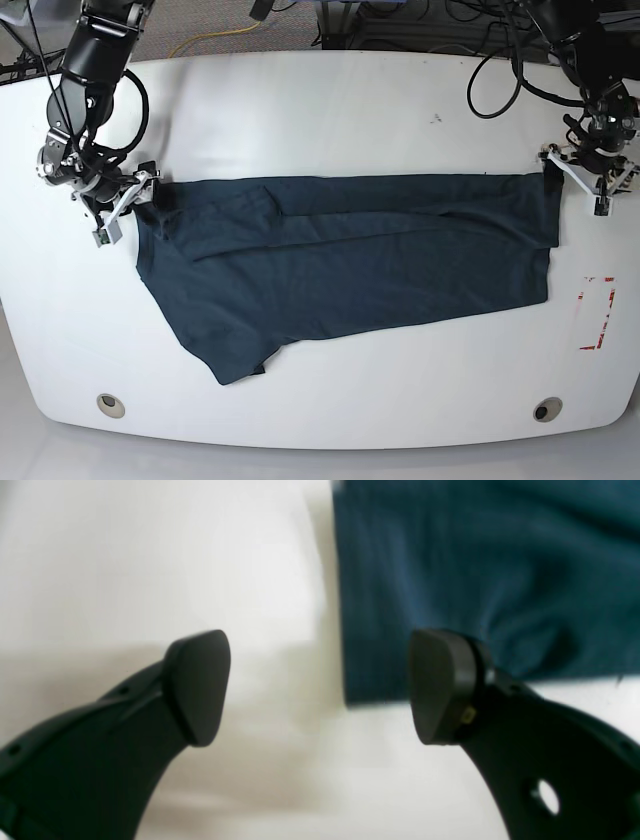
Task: Fold the T-shirt properly
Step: 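Pull the held edge with both grippers to straighten the shirt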
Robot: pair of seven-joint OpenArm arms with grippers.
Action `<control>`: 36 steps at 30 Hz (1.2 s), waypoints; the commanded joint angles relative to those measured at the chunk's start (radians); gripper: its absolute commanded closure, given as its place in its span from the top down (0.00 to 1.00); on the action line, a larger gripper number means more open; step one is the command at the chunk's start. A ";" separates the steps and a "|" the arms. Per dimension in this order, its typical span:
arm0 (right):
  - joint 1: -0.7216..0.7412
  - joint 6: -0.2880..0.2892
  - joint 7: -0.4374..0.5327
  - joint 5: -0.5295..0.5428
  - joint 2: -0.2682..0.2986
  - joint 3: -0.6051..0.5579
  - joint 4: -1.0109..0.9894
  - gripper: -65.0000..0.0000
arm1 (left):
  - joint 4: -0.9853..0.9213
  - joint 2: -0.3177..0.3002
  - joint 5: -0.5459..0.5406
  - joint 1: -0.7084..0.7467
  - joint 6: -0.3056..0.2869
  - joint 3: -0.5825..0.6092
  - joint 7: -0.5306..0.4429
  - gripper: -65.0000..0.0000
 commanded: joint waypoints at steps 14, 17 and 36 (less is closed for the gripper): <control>0.014 0.021 0.029 0.056 0.019 -0.001 -0.017 0.00 | -0.077 -0.015 -0.006 -0.016 0.004 0.093 -0.022 0.51; 0.005 0.021 0.028 0.056 0.019 0.000 -0.014 0.00 | -0.095 -0.020 -0.006 -0.016 0.004 0.101 -0.021 0.20; -0.293 0.021 -0.218 0.058 -0.018 0.129 0.404 0.00 | 0.099 -0.053 -0.005 0.225 -0.002 0.013 -0.016 0.01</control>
